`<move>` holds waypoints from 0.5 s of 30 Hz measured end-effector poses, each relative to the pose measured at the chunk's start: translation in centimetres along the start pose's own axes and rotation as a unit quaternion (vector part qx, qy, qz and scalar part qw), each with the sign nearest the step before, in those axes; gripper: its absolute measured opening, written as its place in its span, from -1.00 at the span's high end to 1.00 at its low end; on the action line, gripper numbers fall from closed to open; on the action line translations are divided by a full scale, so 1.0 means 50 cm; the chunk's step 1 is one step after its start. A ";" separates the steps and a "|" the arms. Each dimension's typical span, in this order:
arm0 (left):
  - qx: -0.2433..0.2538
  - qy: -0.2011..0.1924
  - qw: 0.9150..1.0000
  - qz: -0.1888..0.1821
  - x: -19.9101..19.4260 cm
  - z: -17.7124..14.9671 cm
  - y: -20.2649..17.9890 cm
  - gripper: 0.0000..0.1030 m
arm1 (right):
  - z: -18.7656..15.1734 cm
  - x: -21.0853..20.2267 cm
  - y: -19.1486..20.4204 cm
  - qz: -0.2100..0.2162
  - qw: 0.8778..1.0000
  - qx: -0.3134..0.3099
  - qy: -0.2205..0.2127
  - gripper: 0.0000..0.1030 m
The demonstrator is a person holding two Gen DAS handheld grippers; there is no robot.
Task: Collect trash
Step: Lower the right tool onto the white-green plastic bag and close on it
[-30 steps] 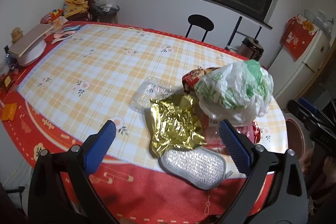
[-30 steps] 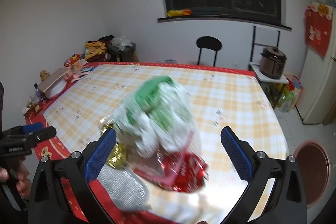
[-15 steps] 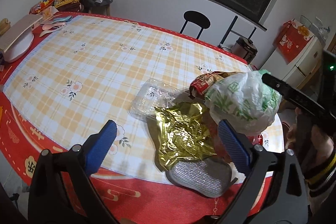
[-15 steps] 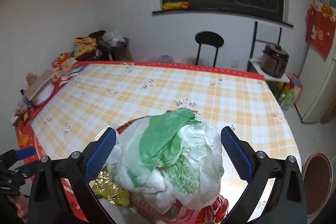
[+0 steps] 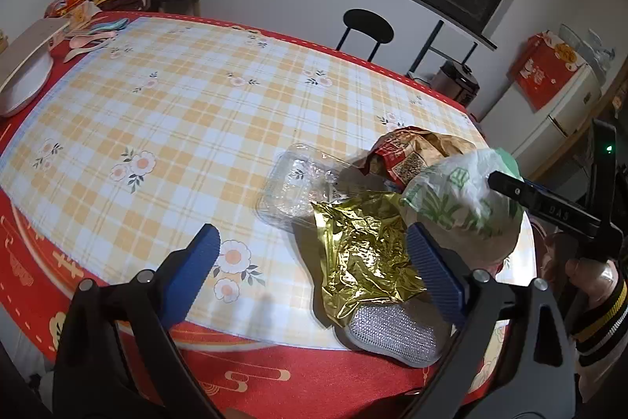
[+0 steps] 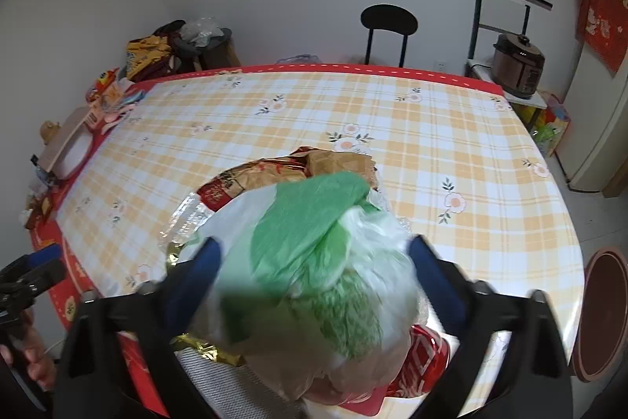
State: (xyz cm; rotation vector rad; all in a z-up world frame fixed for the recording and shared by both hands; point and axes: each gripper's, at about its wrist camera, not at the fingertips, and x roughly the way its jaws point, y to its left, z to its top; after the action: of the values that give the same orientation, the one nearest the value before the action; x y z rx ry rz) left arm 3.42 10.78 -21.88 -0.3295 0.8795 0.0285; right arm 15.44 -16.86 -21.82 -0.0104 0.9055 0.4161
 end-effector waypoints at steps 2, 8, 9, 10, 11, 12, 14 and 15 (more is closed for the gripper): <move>0.004 0.002 1.000 -0.006 0.004 0.001 -0.004 -0.79 | 0.001 -0.012 -0.002 0.010 1.000 0.010 -0.004 -0.33; 0.012 0.011 1.000 -0.023 0.018 0.000 -0.012 -0.66 | -0.001 -0.062 -0.009 0.040 0.998 0.039 -0.038 -0.04; 0.013 0.012 1.000 -0.025 0.019 -0.001 -0.014 -0.64 | -0.002 -0.076 -0.011 0.048 0.997 0.047 -0.049 -0.03; 0.015 0.013 0.999 -0.027 0.019 -0.001 -0.016 -0.62 | -0.002 -0.090 -0.014 0.053 0.995 0.055 -0.061 -0.03; 0.015 0.013 0.999 -0.028 0.020 -0.001 -0.016 -0.62 | -0.001 -0.106 -0.017 0.055 0.994 0.062 -0.074 -0.03; 0.016 0.014 0.999 -0.029 0.020 -0.002 -0.017 -0.61 | 0.001 -0.116 -0.018 0.055 0.993 0.066 -0.082 -0.03; 0.018 0.015 0.999 -0.031 0.020 -0.003 -0.018 -0.60 | 0.005 -0.147 -0.025 0.054 0.990 0.073 -0.107 -0.02; 0.020 0.017 0.999 -0.032 0.021 -0.003 -0.020 -0.60 | 0.009 -0.158 -0.028 0.053 0.989 0.075 -0.116 -0.02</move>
State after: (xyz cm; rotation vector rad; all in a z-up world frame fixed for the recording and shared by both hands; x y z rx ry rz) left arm 4.11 9.67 -22.50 -0.3205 0.9011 -0.0533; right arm 11.96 -20.80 -15.72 0.2215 0.7077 0.4377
